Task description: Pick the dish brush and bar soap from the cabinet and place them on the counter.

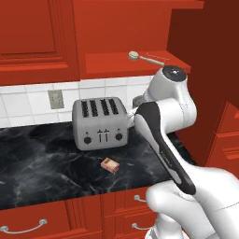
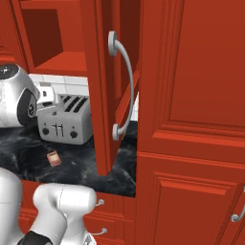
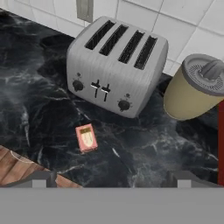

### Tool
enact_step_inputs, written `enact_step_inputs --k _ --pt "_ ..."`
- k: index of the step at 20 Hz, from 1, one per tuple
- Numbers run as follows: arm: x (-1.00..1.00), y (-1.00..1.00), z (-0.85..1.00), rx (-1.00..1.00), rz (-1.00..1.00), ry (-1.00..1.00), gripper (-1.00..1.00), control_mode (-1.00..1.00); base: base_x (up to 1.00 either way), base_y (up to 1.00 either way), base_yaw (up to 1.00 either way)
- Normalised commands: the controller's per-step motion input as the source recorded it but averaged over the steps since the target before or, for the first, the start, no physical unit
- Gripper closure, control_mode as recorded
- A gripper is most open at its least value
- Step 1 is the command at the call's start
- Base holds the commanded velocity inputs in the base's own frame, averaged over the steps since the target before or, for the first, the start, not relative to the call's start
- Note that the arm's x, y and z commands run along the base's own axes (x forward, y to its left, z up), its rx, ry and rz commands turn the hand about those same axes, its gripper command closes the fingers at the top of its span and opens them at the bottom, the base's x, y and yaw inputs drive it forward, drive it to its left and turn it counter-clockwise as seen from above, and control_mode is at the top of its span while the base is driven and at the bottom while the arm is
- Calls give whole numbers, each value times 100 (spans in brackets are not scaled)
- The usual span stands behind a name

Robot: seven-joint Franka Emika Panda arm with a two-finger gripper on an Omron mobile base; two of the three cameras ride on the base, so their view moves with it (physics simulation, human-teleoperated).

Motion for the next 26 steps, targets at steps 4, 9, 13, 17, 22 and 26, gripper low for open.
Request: enact_step_inputs --k 4,9,13,17,22,26 --pt "-4 -13 45 0 -5 0 -100 -100 0 0 0" --pt "0 -13 48 0 -3 0 -100 -100 0 0 0" --pt "-1 -14 54 0 -3 0 -100 -100 0 0 0" --pt "0 -14 52 0 -4 0 -100 -100 0 0 0" --pt "0 -12 43 0 -4 0 -100 -100 0 0 0" --pt "2 -10 34 0 -5 0 -100 -100 0 0 0"
